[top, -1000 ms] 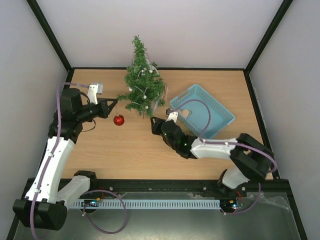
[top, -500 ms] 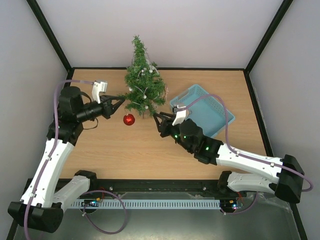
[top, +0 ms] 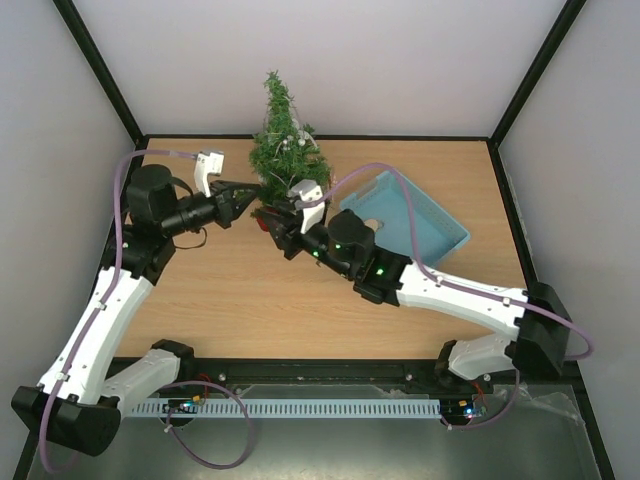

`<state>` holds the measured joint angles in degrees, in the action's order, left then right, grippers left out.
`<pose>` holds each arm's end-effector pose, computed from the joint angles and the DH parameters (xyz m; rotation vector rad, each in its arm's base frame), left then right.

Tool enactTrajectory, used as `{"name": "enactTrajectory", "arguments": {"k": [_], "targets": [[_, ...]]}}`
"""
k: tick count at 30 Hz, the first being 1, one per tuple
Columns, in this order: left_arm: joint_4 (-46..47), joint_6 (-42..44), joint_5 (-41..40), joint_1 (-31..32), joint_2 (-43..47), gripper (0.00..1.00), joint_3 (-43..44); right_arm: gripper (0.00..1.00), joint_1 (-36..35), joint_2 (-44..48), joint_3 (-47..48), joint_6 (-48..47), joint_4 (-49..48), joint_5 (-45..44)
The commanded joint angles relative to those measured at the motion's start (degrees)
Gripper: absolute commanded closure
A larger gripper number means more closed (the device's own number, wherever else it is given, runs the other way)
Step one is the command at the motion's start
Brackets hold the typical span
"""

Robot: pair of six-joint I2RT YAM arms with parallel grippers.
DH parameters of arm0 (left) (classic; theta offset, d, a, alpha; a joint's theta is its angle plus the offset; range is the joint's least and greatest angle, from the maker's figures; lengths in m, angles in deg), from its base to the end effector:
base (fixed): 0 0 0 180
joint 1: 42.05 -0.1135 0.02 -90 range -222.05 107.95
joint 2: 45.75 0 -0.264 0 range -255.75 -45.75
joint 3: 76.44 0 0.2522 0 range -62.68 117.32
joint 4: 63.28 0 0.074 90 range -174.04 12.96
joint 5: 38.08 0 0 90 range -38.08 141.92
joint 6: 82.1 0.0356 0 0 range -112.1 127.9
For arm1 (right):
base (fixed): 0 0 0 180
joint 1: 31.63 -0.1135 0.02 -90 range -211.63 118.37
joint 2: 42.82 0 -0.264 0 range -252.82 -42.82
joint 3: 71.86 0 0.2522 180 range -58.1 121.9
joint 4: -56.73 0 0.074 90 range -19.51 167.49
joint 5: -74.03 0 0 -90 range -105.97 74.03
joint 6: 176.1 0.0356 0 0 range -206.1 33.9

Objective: Decorate the small christmas tree
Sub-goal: Hang the decoration item on the Christmas tree.

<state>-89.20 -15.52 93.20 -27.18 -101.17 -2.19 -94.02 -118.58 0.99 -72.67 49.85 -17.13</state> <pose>0.1958 -0.0763 0.3998 0.4366 1.7346 -1.0956 0.1472 0.2799 0.3642 -0.6447 1.4577 1.0368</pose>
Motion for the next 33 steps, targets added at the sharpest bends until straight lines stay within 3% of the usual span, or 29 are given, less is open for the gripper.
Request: {"name": "enactTrajectory", "arguments": {"k": [1,5,6,8,9,18,22,24,28,33], "targets": [[2.5,-0.9,-1.8,0.9,-0.7,0.98,2.5,0.62,-0.4,-3.2,1.8,-3.8,-3.2,2.8],[2.9,-1.2,-2.2,1.2,-0.6,0.98,2.5,0.69,-0.4,-4.0,0.8,-5.2,-3.9,0.9],[2.9,-1.3,-2.2,1.2,-0.6,0.98,2.5,0.74,-0.4,-3.9,0.3,-5.9,-4.3,0.4],[3.0,-1.5,-2.2,1.3,-0.6,0.98,2.5,0.96,-0.4,-3.5,-0.5,-7.0,-4.7,-0.7],[3.1,-1.6,-2.2,1.3,-0.6,0.98,2.4,0.98,-0.4,-3.3,-0.9,-7.2,-4.9,-1.3],[3.9,-2.6,-1.4,1.4,-0.6,0.98,2.0,0.98,-0.4,-2.7,-2.4,-9.5,-6.1,3.5],[4.4,-3.3,-0.3,1.4,-0.4,0.98,1.8,0.80,-0.4,-2.9,-3.0,-8.3,-6.6,-0.3],[4.7,-3.8,0.9,1.4,-0.4,0.98,1.8,0.75,-0.4,-2.9,-3.3,-8.3,-6.9,-1.1],[5.5,-5.1,2.2,1.6,0.5,0.98,1.3,0.98,-0.4,-3.0,-2.6,-9.3,-6.0,1.2],[6.0,-5.7,2.5,1.7,1.0,0.98,0.8,0.98,-0.4,-2.6,-3.0,-9.7,-6.1,2.5]]}}
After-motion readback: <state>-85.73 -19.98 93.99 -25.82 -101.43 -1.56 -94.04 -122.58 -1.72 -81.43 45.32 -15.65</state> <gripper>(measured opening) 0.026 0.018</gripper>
